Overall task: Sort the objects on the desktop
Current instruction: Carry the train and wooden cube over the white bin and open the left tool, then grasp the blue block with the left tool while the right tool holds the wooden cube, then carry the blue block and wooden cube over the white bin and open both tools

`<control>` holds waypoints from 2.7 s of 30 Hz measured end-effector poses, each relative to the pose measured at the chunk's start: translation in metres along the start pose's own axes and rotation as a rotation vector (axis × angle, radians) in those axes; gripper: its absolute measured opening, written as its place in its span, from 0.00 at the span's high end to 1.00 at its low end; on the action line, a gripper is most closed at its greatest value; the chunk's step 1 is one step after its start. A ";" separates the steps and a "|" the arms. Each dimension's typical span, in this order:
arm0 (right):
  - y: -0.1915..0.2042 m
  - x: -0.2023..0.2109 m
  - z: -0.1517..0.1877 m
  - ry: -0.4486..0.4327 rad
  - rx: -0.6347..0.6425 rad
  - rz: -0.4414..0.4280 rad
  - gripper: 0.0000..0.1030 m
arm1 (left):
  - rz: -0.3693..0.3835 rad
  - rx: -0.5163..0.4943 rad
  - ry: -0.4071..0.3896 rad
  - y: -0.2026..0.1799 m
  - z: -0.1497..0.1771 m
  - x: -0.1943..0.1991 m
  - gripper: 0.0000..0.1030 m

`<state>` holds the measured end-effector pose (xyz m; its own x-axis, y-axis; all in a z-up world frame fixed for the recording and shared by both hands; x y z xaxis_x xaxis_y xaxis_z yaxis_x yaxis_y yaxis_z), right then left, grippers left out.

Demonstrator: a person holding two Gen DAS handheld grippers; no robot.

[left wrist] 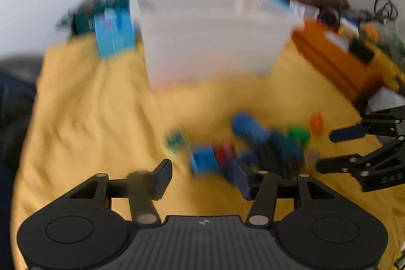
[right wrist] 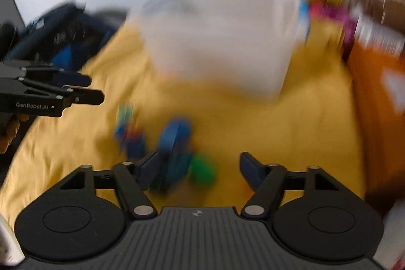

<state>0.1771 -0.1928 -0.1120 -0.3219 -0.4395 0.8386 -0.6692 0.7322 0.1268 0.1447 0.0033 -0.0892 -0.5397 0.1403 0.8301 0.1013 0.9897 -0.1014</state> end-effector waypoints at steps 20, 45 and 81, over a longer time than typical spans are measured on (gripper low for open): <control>-0.001 -0.010 0.027 -0.038 -0.046 0.015 0.63 | 0.070 0.107 -0.009 -0.032 -0.009 -0.051 0.53; -0.006 -0.012 0.034 -0.034 -0.064 0.024 0.68 | 0.094 0.078 0.004 -0.025 0.009 -0.036 0.63; -0.001 0.129 -0.115 -0.337 -0.097 0.007 0.68 | -0.004 0.129 -0.203 0.026 -0.121 0.125 0.63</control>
<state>0.2128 -0.1903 0.0566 -0.5402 -0.5694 0.6196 -0.6048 0.7747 0.1846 0.1812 0.0426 0.0779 -0.6978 0.1264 0.7050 -0.0015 0.9840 -0.1780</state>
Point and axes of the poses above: each gripper's, at about its wrist camera, not at the fingertips, and x roughly against the way its jaws point, y to its left, z to its underside, the point moved 6 cm from there along -x, roughly the way its jaws point, and after that the axes turned 4 degrees about y, right-handed, at the moved point
